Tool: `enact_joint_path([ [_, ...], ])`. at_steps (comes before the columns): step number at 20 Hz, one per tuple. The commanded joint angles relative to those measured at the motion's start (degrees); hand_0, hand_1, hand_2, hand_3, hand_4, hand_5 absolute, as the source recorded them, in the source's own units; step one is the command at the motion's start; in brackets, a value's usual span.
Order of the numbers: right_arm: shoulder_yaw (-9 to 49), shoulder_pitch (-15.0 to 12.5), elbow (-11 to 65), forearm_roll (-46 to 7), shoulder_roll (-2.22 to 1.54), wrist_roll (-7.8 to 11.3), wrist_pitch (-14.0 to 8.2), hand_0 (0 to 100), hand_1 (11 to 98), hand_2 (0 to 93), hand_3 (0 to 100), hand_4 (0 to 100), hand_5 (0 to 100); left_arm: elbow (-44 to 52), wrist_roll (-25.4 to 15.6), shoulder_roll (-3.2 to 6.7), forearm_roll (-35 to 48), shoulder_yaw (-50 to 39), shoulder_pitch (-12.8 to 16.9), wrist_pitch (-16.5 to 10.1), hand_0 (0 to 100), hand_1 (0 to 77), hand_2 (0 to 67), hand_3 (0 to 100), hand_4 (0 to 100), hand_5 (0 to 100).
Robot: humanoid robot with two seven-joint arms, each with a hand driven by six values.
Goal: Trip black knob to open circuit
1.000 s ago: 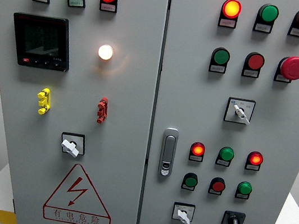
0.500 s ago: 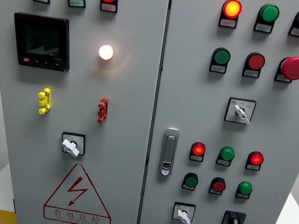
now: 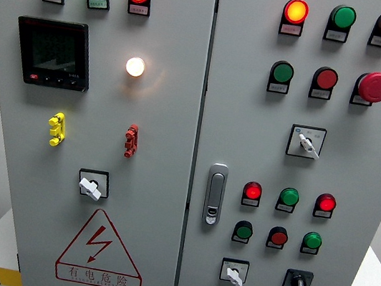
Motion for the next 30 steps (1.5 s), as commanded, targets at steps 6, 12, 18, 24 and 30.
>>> enact_joint_path([
  [6,-1.0,3.5,6.5,-0.3,-0.78,-1.10,-2.4,77,40.3,5.0,31,28,47,0.0,0.0,0.00,0.0,-0.1,0.0,0.0,0,3.4,12.6,21,7,2],
  [12,0.0,8.0,10.4,-0.2,-1.31,-4.00,-2.5,78,40.8,5.1,35,32,50,0.0,0.0,-0.09,0.0,0.0,0.0,0.0,0,3.5,12.7,21,7,2],
  [18,0.0,10.8,13.2,-0.2,-1.58,-6.02,-2.5,79,40.9,4.8,39,37,52,0.0,0.0,0.00,-0.1,-0.1,0.0,0.0,0,3.5,12.7,21,7,2],
  [24,-0.2,13.6,12.7,-0.2,-1.40,-6.55,-2.5,80,41.2,4.6,49,44,56,0.0,0.0,0.00,0.0,0.0,0.0,0.0,0,3.6,12.7,21,7,2],
  [30,-0.8,15.8,11.1,-0.1,-1.31,-6.90,-2.5,80,41.1,4.5,52,45,57,0.0,0.0,0.00,0.0,-0.1,0.0,0.0,0,3.5,12.7,21,7,2],
])
